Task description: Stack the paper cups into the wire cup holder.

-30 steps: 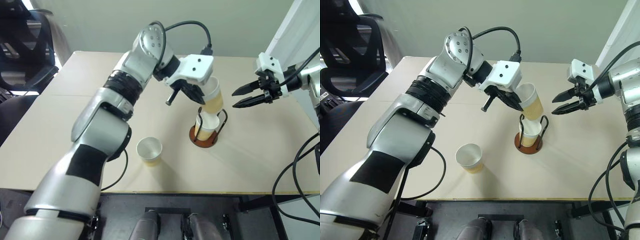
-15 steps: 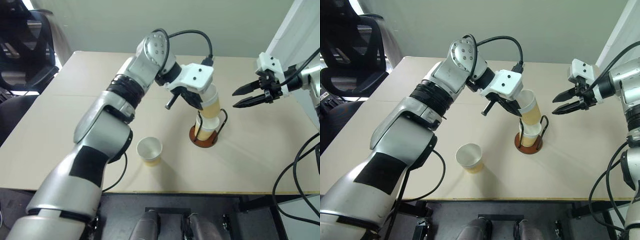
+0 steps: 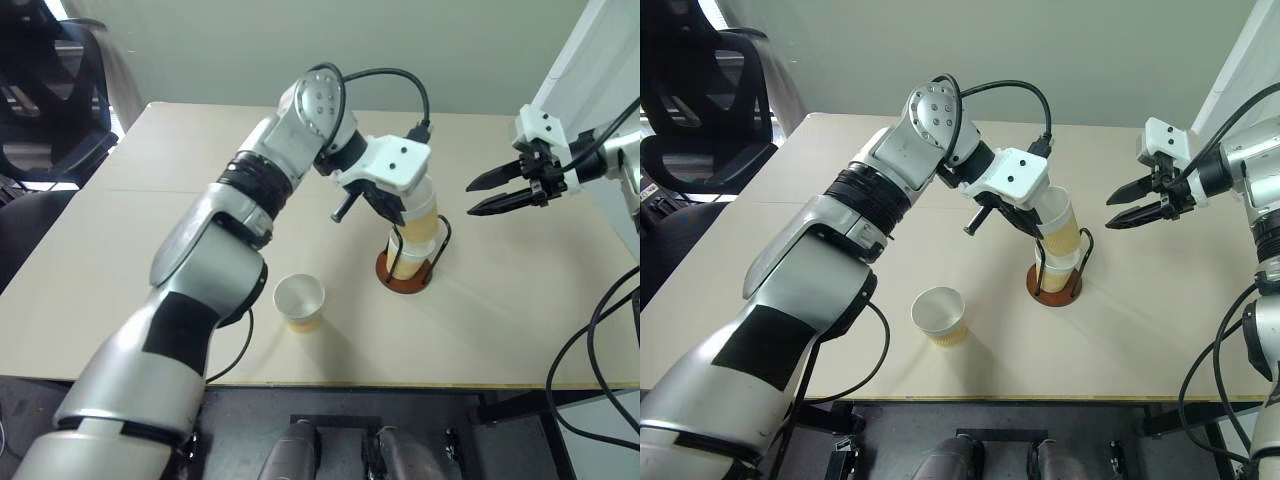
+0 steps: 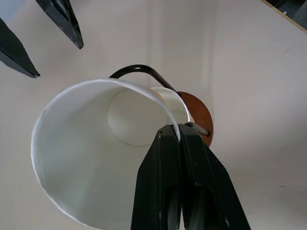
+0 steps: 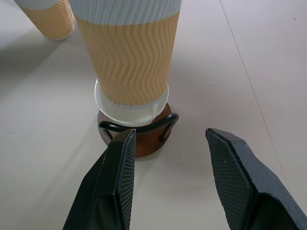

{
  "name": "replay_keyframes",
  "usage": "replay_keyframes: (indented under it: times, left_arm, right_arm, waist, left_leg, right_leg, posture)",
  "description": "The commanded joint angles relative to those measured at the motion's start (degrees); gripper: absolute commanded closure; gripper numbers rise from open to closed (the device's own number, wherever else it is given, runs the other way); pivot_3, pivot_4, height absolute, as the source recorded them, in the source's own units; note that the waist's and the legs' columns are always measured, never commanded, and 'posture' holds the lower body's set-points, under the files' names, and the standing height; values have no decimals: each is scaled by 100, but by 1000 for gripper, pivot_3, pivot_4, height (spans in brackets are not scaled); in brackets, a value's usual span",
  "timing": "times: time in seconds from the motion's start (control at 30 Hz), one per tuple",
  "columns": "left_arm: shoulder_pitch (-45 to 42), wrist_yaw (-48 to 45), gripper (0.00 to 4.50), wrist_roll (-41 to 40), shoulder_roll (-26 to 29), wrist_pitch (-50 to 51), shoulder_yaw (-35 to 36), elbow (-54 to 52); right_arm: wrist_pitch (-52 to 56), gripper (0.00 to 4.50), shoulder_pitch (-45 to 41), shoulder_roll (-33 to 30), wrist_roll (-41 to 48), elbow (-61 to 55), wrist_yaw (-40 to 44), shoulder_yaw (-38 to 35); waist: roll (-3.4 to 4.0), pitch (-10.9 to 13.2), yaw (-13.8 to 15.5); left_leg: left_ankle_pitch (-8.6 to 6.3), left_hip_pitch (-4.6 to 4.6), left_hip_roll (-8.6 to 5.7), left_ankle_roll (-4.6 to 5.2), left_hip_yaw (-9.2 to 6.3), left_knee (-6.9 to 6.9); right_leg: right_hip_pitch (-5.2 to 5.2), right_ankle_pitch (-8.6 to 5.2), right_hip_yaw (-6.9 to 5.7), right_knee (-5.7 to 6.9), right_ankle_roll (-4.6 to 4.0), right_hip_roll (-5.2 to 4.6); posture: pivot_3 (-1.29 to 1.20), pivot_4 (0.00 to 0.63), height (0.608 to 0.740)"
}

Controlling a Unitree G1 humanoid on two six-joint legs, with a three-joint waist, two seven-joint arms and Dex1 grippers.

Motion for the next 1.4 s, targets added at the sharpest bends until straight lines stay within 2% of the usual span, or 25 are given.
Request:
replay_keyframes:
  times: [0.03, 0.13, 0.5, 0.77, 1.0, 1.4]
  left_arm:
    - [-52, -199, 4483, 33, -61, -3, 96, -75]
    - [-95, -199, 3920, 58, -126, 50, 228, -24]
    - [-202, -198, 45, 231, -78, 93, 712, 86]
    - [-250, -199, 45, 298, 144, 115, 723, 54]
    - [-172, -152, 45, 448, 29, 15, 853, 59]
    - [35, 534, 45, 663, -399, -501, 1119, 265]
  right_arm:
    - [-41, 2208, -154, -145, 32, -129, 21, -45]
    - [-53, 2208, -149, -146, 27, -131, 21, -43]
    - [-84, 2208, -182, -105, -33, -68, 21, -53]
    - [-171, 2208, -251, -26, -121, 74, 21, -65]
    - [-209, 2208, -281, 18, -155, 106, 21, -81]
    - [-281, 2208, -268, -28, -250, 112, 21, -165]
  waist:
    - [0, 0, 1]
    - [0, 0, 2]
    - [0, 0, 3]
    - [0, 0, 10]
    - [0, 0, 11]
    - [0, 0, 12]
  left_leg:
    - [0, 0, 0, 0, 0, 0]
    - [0, 0, 0, 0, 0, 0]
    - [0, 1, 0, 0, 1, 2]
    - [1, 3, 0, 1, 0, 2]
    - [0, 1, 0, 4, 1, 8]
    - [0, 2, 0, 4, 1, 8]
  right_leg:
    - [0, 0, 0, 0, 0, 0]
    - [0, 0, 0, 1, 0, 0]
    - [0, 0, 0, 3, 0, 0]
    - [0, 0, 0, 7, 0, 0]
    - [1, 1, 0, 6, 1, -1]
    - [1, 1, 1, 9, 1, -2]
  posture:
    - [0, 150, 740]
    - [0, 150, 740]
    - [0, 150, 740]
    - [0, 150, 740]
    - [0, 150, 740]
    - [0, 150, 740]
